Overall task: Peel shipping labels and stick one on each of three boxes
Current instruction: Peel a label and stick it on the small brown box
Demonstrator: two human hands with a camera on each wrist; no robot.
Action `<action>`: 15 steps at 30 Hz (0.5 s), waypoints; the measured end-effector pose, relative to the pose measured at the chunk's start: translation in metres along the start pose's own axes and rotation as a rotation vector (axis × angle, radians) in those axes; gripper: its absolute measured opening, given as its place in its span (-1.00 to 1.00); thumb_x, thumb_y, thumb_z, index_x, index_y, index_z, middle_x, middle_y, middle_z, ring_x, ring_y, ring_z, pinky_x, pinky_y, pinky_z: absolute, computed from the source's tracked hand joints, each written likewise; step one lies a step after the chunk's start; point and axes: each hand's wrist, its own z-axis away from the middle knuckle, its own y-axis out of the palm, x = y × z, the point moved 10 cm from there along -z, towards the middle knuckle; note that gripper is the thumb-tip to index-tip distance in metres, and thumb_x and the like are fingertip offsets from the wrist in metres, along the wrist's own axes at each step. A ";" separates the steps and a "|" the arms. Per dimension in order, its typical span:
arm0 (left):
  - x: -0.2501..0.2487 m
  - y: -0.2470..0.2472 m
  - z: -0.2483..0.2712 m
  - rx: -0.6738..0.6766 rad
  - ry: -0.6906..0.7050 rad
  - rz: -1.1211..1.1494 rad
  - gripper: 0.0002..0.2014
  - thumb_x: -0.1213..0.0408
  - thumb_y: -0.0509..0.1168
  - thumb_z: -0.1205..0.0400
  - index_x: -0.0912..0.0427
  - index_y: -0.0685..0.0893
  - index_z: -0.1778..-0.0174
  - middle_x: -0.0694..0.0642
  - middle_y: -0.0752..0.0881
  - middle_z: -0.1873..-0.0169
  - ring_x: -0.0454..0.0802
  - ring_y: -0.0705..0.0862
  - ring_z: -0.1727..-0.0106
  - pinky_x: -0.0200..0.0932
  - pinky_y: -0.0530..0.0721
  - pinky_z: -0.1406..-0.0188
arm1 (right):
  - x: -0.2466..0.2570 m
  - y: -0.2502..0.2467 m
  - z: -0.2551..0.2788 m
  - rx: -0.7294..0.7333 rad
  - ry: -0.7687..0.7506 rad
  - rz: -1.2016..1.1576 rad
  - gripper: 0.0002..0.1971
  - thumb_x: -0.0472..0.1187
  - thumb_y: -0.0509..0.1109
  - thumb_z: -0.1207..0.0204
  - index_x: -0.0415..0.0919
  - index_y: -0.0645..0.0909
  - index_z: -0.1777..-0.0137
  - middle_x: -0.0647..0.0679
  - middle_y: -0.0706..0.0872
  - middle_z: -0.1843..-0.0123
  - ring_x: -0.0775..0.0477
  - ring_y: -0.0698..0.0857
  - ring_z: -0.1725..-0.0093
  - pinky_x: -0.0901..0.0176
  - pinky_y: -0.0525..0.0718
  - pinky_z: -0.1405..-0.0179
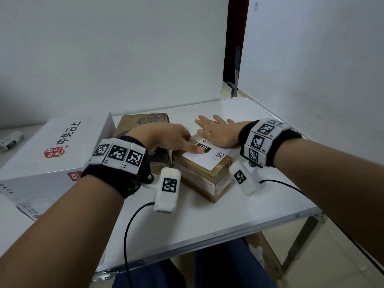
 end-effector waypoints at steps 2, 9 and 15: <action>0.001 0.001 0.000 0.003 0.001 0.029 -0.43 -0.34 0.33 -0.43 0.04 0.67 -0.16 -0.03 0.74 0.01 -0.04 0.67 -0.06 -0.14 0.51 -0.02 | -0.014 -0.002 0.001 -0.014 0.050 -0.021 -0.43 0.12 -0.24 -0.74 0.06 -0.26 -0.70 0.14 -0.31 -0.72 -0.17 -0.24 -0.72 -0.32 -0.16 -0.65; 0.002 0.002 -0.002 0.007 0.002 0.079 -0.46 -0.32 0.38 -0.41 0.05 0.72 -0.09 0.00 0.77 0.05 -0.02 0.69 -0.03 -0.14 0.56 -0.04 | -0.034 -0.001 0.004 -0.009 0.124 -0.100 -0.44 0.10 -0.25 -0.74 0.05 -0.25 -0.70 0.14 -0.29 -0.73 -0.18 -0.23 -0.72 -0.26 -0.15 -0.64; 0.002 0.003 -0.001 0.015 -0.012 0.106 -0.45 -0.30 0.40 -0.40 0.05 0.71 -0.12 -0.03 0.77 0.02 -0.05 0.70 -0.06 -0.09 0.58 -0.18 | -0.036 -0.004 -0.001 -0.030 0.147 -0.118 -0.51 -0.13 -0.27 -0.78 -0.13 -0.05 -0.70 -0.10 -0.25 -0.74 -0.11 -0.29 -0.71 -0.16 -0.24 -0.68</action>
